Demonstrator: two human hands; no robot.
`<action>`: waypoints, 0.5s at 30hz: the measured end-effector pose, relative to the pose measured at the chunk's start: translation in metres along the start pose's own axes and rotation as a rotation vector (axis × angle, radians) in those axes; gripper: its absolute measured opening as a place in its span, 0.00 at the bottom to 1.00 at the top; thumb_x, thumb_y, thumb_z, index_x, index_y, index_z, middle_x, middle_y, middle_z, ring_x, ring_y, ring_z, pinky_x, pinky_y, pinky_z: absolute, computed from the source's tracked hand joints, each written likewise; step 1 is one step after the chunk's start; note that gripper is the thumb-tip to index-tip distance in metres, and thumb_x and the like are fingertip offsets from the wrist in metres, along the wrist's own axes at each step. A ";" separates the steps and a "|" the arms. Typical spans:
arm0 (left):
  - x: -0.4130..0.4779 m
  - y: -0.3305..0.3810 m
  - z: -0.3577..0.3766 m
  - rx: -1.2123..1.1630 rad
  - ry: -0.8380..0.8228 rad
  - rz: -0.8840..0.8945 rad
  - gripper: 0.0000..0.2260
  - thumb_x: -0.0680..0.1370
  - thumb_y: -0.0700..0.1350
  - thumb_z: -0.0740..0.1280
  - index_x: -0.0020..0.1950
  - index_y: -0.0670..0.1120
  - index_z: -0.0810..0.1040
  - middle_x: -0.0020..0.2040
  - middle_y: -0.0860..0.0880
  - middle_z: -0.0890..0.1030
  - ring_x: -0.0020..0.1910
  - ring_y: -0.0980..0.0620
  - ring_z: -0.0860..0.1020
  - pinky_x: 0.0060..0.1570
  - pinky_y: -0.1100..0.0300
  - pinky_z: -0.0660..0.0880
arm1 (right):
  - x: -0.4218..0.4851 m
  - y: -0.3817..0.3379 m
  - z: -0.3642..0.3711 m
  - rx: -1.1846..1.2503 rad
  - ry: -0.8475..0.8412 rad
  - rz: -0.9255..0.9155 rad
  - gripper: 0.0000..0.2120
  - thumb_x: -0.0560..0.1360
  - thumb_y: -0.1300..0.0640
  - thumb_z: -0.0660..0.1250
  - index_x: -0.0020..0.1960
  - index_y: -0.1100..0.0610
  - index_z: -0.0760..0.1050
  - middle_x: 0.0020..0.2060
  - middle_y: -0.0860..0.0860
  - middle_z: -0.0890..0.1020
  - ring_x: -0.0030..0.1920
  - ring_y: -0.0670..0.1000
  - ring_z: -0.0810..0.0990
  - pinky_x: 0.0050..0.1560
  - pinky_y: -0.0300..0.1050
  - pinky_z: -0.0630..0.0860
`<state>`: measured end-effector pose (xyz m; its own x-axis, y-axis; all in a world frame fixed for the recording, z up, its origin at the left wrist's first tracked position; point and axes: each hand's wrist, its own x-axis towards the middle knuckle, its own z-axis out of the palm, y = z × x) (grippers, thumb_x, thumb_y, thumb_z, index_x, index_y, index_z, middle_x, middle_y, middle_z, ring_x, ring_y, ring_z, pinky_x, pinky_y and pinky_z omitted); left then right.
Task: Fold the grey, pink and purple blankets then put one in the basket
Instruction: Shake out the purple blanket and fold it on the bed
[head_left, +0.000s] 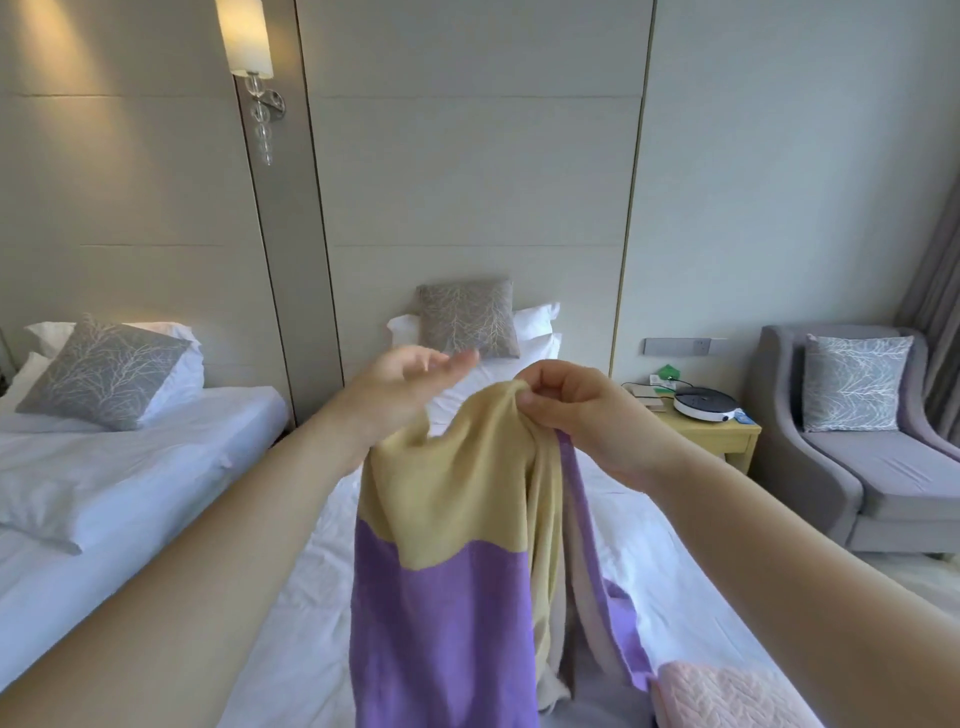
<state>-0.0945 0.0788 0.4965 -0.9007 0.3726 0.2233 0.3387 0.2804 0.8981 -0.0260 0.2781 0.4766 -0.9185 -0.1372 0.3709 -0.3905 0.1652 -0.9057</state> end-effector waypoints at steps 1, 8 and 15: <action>-0.003 -0.001 0.009 0.080 -0.129 0.001 0.31 0.57 0.72 0.69 0.54 0.56 0.77 0.45 0.59 0.77 0.42 0.65 0.75 0.41 0.67 0.70 | -0.002 -0.002 0.001 -0.011 -0.024 -0.009 0.05 0.79 0.64 0.61 0.47 0.60 0.75 0.36 0.50 0.78 0.36 0.46 0.74 0.39 0.36 0.70; 0.009 0.003 0.033 0.223 -0.226 0.199 0.22 0.69 0.56 0.74 0.47 0.37 0.77 0.36 0.48 0.64 0.35 0.54 0.65 0.35 0.65 0.62 | -0.015 0.013 -0.011 0.006 0.079 -0.031 0.04 0.76 0.66 0.66 0.49 0.60 0.77 0.43 0.56 0.79 0.43 0.54 0.74 0.45 0.47 0.72; 0.016 0.026 0.040 0.130 0.004 0.363 0.04 0.74 0.42 0.71 0.46 0.44 0.79 0.40 0.45 0.75 0.40 0.54 0.71 0.44 0.60 0.68 | -0.040 0.074 0.001 -0.241 0.301 -0.015 0.16 0.72 0.73 0.64 0.41 0.52 0.72 0.37 0.38 0.78 0.39 0.41 0.76 0.41 0.31 0.71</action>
<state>-0.0891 0.1278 0.5087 -0.7168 0.4652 0.5194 0.6672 0.2411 0.7048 -0.0177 0.2946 0.3943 -0.8762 0.1454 0.4595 -0.3743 0.3951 -0.8389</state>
